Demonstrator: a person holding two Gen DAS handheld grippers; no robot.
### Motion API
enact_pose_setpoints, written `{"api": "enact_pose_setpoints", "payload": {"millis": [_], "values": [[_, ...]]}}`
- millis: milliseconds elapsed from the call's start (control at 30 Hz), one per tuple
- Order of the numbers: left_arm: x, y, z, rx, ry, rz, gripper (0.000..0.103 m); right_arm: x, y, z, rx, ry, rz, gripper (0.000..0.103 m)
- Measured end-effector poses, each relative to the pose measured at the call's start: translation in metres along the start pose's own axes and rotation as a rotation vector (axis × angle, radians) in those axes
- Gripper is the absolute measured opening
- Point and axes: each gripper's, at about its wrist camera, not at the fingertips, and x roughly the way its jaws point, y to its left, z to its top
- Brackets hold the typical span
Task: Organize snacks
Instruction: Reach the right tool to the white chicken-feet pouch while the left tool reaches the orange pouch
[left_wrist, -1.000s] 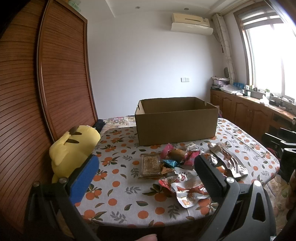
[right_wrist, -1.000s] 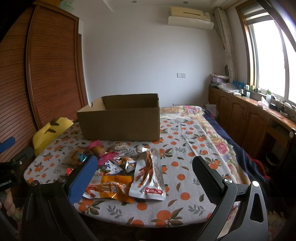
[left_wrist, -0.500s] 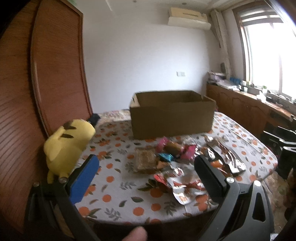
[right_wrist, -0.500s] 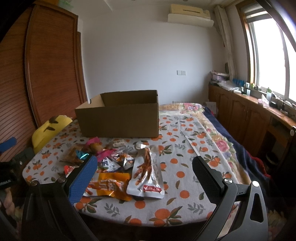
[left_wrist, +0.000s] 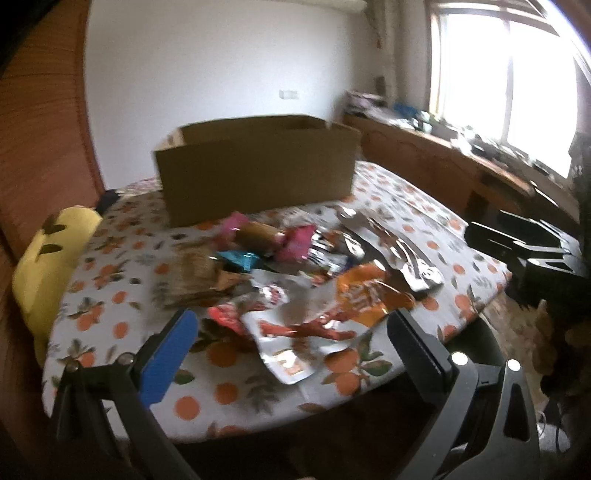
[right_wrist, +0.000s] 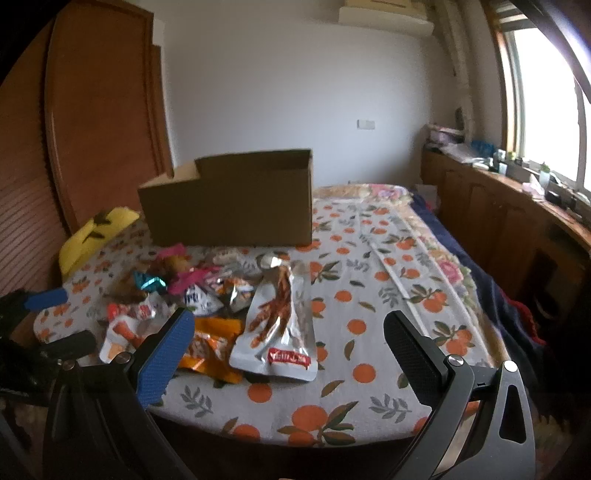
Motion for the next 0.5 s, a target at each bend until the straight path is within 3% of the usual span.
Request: {"api": "enact_pose_setpoints", "payload": {"millis": [333, 500], "values": [[0.022, -0.014, 0.003, 0.119, 0.073, -0.099, 0.094, 0.030, -0.012, -0.008, 0.010, 0.110, 0.074, 0.103], [0.028, -0.029, 0.004, 0.275, 0.091, -0.105, 0.093, 0.032, -0.012, -0.012, 0.012, 0.129, 0.088, 0.103]]}}
